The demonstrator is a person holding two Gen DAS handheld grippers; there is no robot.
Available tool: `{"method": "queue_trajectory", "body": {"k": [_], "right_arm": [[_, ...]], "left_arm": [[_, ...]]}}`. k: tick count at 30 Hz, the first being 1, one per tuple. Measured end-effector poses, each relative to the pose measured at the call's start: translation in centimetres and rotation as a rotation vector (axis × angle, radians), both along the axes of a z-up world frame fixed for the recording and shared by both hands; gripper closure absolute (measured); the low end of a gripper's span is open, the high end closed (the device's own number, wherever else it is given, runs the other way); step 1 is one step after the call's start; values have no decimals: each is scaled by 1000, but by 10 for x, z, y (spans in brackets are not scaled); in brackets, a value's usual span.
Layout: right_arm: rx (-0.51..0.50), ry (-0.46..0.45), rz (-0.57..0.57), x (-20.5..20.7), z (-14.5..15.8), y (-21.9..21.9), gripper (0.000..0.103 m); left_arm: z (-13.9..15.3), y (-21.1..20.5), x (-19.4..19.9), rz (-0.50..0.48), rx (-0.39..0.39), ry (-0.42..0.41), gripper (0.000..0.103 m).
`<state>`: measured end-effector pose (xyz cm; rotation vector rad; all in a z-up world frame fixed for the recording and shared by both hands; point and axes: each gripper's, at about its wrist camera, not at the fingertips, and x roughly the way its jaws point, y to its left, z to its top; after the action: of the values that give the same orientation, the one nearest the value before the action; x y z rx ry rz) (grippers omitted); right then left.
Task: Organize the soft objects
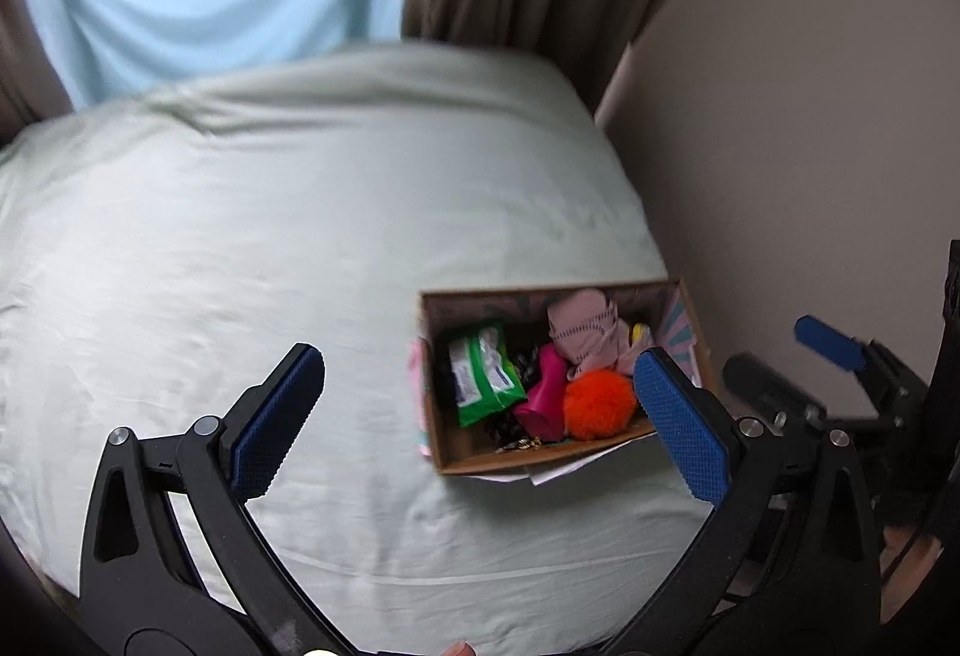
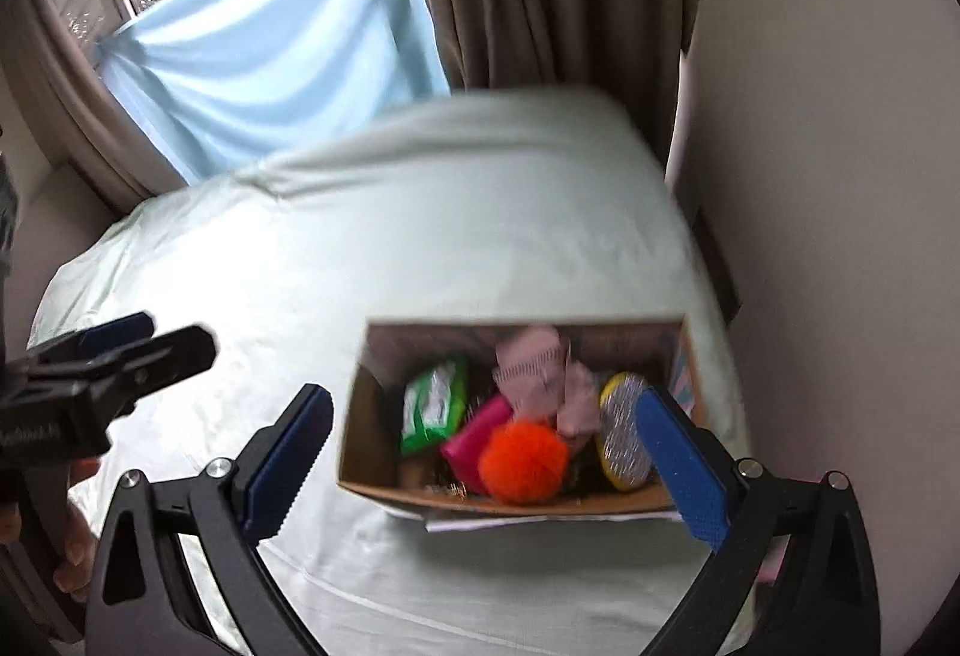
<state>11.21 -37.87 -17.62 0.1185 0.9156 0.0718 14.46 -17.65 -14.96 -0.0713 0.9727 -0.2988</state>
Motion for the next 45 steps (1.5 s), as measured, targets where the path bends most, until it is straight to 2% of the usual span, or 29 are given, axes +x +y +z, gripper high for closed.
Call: {"method": "queue_trajectory", "body": {"k": [4,9,13,16,23,45], "right_arm": [[-53,-77,-2,-18,53,25,2],[-101,-186,17,-50,109,60,2],[-101,-257,9,-72,140,76,2],[-101,-278,-5,-85,151,84,2],[-119,-303,-6,-103,156,94,2],[-102,-342,-11,-106,159,92,2]], "left_arm": [[46,31,-28,35,-16,-86,0],[95,65,-68,77,11,-203,0],[121,87,-96,100,11,-277,0],[134,99,-114,116,17,-320,0],[150,109,-138,159,23,-407,0],[152,98,-146,175,51,-441,0]]}}
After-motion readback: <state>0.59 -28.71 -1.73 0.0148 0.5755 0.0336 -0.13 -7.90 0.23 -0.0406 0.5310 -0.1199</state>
